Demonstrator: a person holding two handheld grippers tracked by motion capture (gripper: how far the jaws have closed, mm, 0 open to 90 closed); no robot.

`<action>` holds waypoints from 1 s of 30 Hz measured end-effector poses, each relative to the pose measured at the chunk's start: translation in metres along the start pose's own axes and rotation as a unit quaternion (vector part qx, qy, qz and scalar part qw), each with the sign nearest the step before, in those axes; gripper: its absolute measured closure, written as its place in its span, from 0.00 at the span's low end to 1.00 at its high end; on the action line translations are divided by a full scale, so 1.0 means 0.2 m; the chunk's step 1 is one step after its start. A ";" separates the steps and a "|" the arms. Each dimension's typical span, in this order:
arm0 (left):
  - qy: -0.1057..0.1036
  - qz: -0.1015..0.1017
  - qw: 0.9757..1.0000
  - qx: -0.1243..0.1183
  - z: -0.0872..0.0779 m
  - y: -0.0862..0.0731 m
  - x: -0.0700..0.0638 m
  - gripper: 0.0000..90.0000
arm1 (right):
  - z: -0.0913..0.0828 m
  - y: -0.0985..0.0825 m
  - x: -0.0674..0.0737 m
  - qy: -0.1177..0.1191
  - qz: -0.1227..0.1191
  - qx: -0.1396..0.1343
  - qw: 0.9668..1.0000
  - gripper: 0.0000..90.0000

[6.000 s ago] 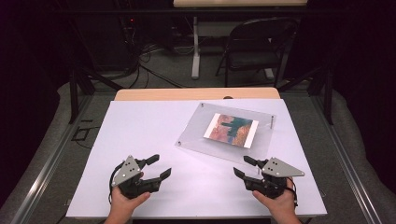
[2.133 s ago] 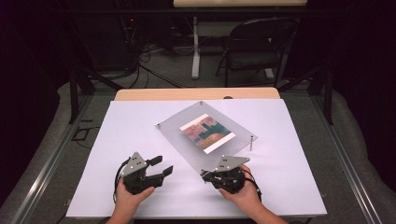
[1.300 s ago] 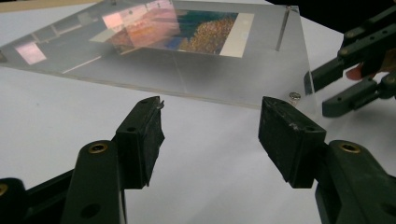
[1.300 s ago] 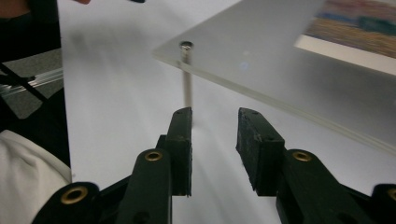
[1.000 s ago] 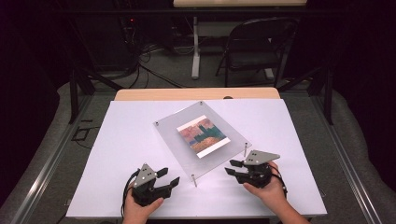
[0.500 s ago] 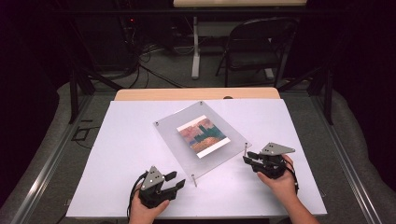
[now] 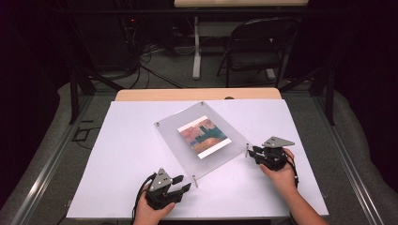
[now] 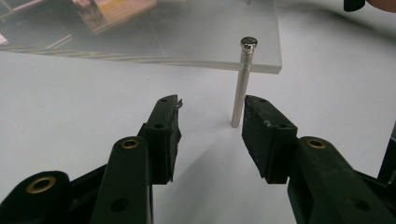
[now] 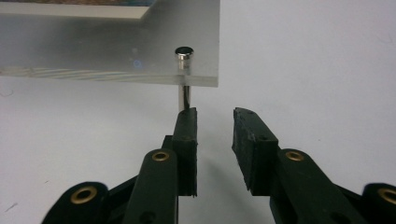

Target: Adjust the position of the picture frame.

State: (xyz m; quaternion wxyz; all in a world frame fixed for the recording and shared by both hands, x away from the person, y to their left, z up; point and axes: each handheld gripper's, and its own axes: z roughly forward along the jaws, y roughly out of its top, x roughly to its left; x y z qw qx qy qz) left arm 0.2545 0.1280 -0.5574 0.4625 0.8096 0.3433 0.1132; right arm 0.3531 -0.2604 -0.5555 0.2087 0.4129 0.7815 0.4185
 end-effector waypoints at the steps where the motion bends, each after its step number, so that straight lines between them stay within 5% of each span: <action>1: -0.004 -0.001 1.000 0.000 0.01 0.00 0.00 0.62 | 0.00 0.00 -0.01 0.003 0.003 0.002 1.000 0.78; 9: -0.015 0.000 1.000 0.007 0.05 0.00 -0.01 0.64 | 0.03 0.01 -0.02 0.015 0.005 0.004 1.000 0.85; 15: -0.026 0.001 1.000 0.013 0.07 0.00 -0.03 0.67 | -0.04 0.01 -0.01 0.035 0.001 -0.010 0.999 0.83; 19: -0.027 -0.009 1.000 0.008 0.08 0.01 -0.02 0.69 | 0.01 0.01 0.00 0.040 -0.003 0.003 0.999 0.81; 24: -0.037 -0.016 0.999 0.010 0.09 0.02 -0.02 0.73 | 0.05 0.03 0.02 0.053 0.011 -0.001 0.999 0.94; 30: -0.032 -0.013 0.999 0.018 0.10 0.03 -0.04 0.79 | 0.04 0.03 0.03 0.053 0.016 0.007 0.998 0.95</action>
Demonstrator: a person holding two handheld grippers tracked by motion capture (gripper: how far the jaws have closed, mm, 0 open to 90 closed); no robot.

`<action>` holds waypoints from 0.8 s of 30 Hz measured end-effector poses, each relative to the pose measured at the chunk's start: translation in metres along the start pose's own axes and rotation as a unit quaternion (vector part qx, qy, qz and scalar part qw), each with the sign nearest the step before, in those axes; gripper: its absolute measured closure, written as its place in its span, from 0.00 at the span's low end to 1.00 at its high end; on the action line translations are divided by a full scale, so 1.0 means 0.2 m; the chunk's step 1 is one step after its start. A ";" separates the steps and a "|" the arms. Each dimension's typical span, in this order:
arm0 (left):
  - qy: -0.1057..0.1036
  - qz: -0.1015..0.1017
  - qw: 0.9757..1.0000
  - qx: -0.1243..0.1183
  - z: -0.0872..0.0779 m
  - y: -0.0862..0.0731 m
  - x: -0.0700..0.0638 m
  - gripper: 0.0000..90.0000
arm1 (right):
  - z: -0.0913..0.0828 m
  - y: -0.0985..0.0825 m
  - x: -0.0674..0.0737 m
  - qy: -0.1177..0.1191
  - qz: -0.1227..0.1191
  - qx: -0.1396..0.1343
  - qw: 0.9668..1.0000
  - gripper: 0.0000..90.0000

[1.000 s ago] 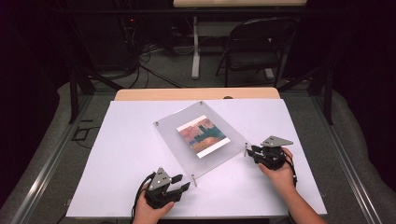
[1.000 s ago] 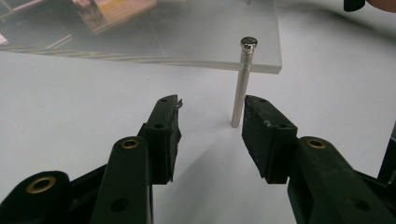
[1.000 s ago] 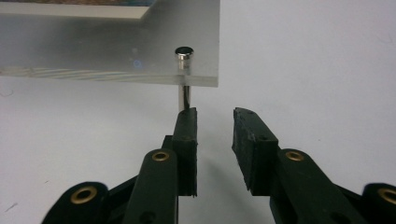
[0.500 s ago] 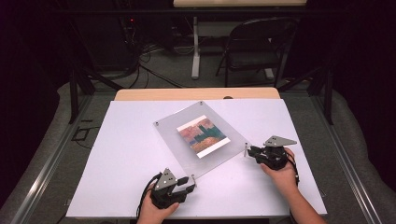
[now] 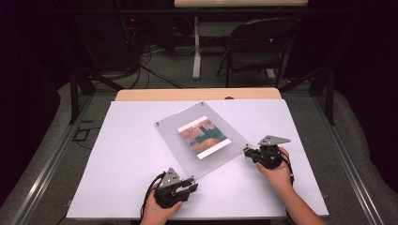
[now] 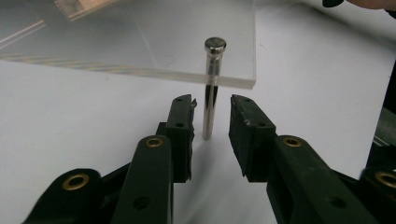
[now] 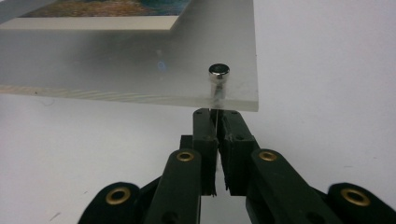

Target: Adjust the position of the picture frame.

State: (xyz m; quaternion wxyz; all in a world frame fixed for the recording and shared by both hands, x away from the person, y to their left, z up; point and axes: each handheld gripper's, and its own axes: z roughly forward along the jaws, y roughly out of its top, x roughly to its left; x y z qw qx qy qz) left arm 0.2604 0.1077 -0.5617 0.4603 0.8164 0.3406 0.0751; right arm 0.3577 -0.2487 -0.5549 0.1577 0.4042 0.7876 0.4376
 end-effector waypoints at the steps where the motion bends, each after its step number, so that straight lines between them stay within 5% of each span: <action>1: 0.000 0.001 1.000 0.001 0.00 0.00 0.00 0.80 | 0.00 0.00 0.01 0.004 0.001 0.001 1.000 0.95; 9: 0.017 -0.005 1.000 0.008 -0.02 -0.01 0.01 0.93 | -0.03 -0.01 0.08 0.022 -0.008 0.007 1.000 0.95; 17: 0.018 -0.018 1.000 0.010 -0.04 -0.01 0.02 0.94 | 0.00 -0.03 0.08 0.038 -0.008 -0.005 0.999 0.92; 24: 0.021 -0.027 0.999 0.010 -0.06 -0.01 0.03 0.95 | 0.05 -0.03 0.10 0.019 -0.028 0.008 0.999 0.85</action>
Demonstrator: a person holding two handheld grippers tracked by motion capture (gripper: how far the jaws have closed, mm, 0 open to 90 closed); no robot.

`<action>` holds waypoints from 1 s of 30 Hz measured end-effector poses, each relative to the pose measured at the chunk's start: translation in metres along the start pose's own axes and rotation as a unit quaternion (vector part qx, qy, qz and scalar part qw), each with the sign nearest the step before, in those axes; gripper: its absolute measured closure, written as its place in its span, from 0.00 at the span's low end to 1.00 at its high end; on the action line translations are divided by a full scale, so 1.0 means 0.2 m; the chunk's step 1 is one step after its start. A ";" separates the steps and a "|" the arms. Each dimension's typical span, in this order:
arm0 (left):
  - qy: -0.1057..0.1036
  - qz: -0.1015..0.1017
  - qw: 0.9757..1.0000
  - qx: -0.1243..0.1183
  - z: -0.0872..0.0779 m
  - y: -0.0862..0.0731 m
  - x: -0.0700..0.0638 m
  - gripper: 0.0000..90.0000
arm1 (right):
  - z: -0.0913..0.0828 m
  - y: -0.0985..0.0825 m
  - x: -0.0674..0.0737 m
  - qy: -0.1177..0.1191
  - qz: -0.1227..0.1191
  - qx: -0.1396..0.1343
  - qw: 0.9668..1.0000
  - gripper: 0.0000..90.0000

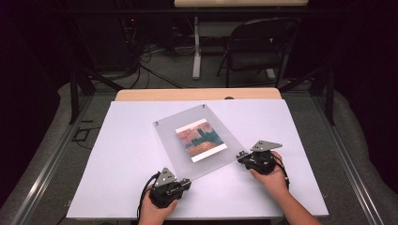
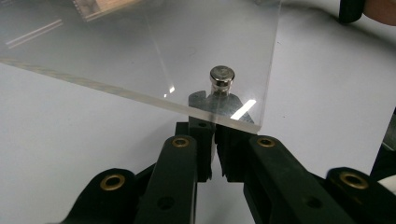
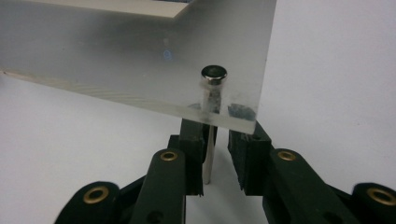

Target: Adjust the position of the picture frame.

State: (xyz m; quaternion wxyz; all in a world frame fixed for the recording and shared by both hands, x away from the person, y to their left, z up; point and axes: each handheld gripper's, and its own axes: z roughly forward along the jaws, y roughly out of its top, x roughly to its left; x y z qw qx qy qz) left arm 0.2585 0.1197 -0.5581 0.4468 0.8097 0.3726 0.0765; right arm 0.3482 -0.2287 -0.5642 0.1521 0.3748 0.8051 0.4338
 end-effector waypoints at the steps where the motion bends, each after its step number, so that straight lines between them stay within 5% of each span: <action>1: 0.000 0.000 1.000 0.000 0.00 0.00 0.00 0.95 | 0.00 0.00 0.00 0.000 0.000 0.000 1.000 0.85; 3: 0.001 -0.001 1.000 -0.002 0.00 0.00 0.00 0.95 | 0.01 0.01 0.01 0.011 -0.004 0.001 1.000 0.94; 13: 0.010 -0.012 1.000 -0.007 -0.05 0.01 0.05 0.95 | -0.01 0.03 0.03 0.032 -0.010 0.002 0.999 0.95; 20: 0.038 -0.041 0.998 -0.035 -0.09 0.06 0.17 0.95 | -0.07 0.04 0.13 0.055 0.000 -0.017 0.998 0.95; 30: 0.046 -0.057 0.996 -0.049 -0.08 0.17 0.32 0.94 | -0.06 0.11 0.19 0.026 0.039 -0.029 0.998 0.95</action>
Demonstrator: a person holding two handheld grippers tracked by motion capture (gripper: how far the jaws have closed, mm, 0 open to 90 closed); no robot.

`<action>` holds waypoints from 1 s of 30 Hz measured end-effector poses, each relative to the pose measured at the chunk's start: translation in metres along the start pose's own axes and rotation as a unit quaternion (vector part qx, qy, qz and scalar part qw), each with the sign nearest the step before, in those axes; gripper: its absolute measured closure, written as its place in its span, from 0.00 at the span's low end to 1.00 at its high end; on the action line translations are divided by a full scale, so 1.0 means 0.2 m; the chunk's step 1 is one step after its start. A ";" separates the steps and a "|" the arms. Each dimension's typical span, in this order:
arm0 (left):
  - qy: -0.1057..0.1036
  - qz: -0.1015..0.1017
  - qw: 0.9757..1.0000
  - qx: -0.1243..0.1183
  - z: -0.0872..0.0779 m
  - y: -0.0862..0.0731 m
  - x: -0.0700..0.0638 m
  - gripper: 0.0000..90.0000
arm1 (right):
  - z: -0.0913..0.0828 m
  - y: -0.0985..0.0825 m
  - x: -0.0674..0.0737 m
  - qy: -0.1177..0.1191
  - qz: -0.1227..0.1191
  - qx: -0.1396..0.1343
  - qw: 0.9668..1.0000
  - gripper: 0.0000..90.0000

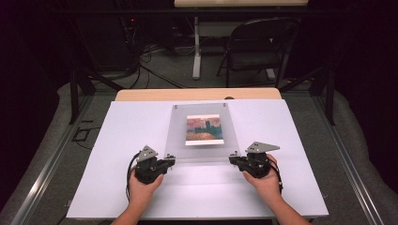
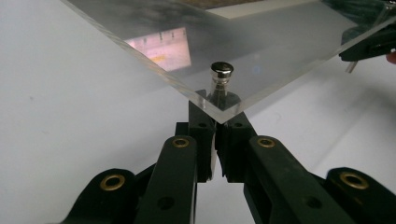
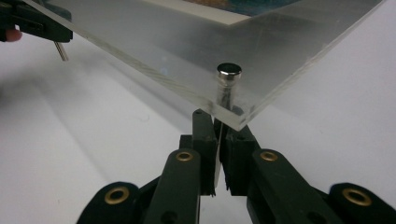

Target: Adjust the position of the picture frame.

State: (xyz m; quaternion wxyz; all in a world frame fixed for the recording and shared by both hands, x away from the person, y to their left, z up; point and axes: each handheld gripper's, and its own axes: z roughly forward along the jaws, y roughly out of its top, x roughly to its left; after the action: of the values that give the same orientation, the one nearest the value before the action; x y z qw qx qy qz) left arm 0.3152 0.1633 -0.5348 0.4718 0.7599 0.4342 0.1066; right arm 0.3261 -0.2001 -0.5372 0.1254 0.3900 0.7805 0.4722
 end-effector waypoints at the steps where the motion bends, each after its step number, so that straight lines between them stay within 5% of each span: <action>1: 0.000 -0.007 1.000 -0.003 0.01 0.03 0.04 0.94 | 0.01 0.01 0.00 -0.003 0.004 0.000 1.000 0.95; 10: 0.001 -0.002 1.000 0.017 0.09 0.00 0.06 0.94 | 0.08 -0.01 -0.03 -0.033 0.012 0.013 0.999 0.95; 30: 0.011 -0.005 1.000 0.024 0.15 0.01 0.10 0.94 | 0.15 -0.01 -0.07 -0.039 0.011 0.015 0.999 0.95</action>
State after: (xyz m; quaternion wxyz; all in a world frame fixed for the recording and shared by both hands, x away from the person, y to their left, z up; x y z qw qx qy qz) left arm 0.3457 0.1606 -0.5537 0.4494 0.7677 0.4452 0.1024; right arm 0.3513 -0.1929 -0.5569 0.1448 0.4187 0.7777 0.4459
